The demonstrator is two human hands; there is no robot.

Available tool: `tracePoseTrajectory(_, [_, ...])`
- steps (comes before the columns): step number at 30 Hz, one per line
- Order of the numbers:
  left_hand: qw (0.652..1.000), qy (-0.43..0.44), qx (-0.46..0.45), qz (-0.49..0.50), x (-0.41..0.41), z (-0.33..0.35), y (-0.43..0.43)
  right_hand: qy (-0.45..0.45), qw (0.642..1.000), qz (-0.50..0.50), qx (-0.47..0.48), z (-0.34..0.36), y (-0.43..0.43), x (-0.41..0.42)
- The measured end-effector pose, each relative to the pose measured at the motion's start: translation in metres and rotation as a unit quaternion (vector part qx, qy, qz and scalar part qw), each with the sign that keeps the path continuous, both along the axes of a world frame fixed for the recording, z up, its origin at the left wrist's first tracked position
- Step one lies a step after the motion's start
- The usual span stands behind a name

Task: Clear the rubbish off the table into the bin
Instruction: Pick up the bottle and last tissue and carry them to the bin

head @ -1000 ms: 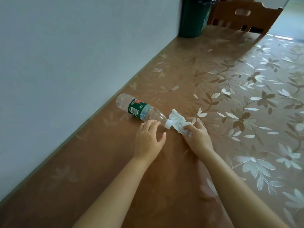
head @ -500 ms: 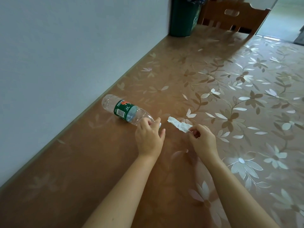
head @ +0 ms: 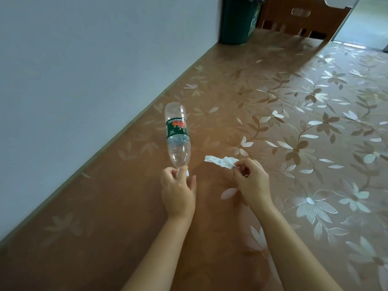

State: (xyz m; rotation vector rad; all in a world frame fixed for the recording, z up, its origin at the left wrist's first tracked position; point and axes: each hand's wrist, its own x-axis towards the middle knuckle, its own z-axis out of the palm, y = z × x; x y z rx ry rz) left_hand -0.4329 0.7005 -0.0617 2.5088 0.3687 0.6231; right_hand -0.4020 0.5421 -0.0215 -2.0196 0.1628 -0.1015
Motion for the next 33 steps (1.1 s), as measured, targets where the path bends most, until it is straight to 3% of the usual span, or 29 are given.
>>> tracePoseTrajectory(13, [0.984,0.042,-0.166,0.058,-0.010,0.020,0.022,-0.008,1.000,-0.005,0.023,0.011,0.010,-0.029])
tracePoseTrajectory(19, [0.980,0.036,-0.178,0.076,-0.058,0.036,0.026,-0.032,0.999,-0.016,0.018,0.025,0.011,-0.065])
tracePoseTrajectory(29, [0.949,0.046,-0.270,0.154,-0.162,0.061,0.017,-0.039,0.998,-0.053,0.009,0.049,-0.005,-0.175])
tracePoseTrajectory(33, [0.951,0.034,-0.278,0.130,-0.212,0.074,0.017,-0.025,0.996,-0.090,0.001,0.052,-0.001,-0.240])
